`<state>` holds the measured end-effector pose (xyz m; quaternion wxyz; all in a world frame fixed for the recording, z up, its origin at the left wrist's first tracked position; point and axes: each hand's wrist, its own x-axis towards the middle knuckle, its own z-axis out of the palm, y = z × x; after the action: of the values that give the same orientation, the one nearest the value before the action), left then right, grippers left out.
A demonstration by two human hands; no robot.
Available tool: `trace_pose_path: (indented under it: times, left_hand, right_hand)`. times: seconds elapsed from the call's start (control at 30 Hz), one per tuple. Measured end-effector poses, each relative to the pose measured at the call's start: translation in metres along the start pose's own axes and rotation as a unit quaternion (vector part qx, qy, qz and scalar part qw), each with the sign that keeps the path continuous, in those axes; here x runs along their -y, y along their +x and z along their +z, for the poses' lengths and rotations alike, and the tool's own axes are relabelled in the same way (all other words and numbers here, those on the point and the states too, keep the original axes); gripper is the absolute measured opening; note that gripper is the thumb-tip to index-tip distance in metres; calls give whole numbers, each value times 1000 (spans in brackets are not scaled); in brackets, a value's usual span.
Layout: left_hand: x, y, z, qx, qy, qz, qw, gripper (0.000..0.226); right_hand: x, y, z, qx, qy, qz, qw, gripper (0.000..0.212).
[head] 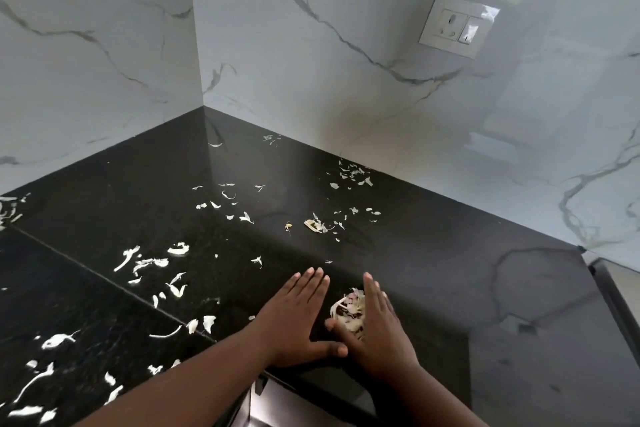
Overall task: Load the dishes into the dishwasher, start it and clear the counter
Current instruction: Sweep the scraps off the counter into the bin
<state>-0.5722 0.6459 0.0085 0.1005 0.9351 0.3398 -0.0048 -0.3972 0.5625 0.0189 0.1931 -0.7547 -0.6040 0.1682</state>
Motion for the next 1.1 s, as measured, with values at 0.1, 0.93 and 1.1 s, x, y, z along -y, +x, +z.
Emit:
trace_pose_path:
  times: [0.1, 0.93, 1.1]
  left_hand:
    - [-1, 5, -7, -13, -24, 14, 1000, 121]
    - [-24, -4, -81, -52, -686, -140, 712, 81]
    - [-22, -81, -53, 340, -773, -94, 527, 63]
  right_hand:
    - [0, 3, -8, -123, 164, -3, 979, 87]
    - [-38, -15, -20, -105, 193, 28, 975, 88]
    - [-31, -11, -21, -16, 44, -25, 999, 102]
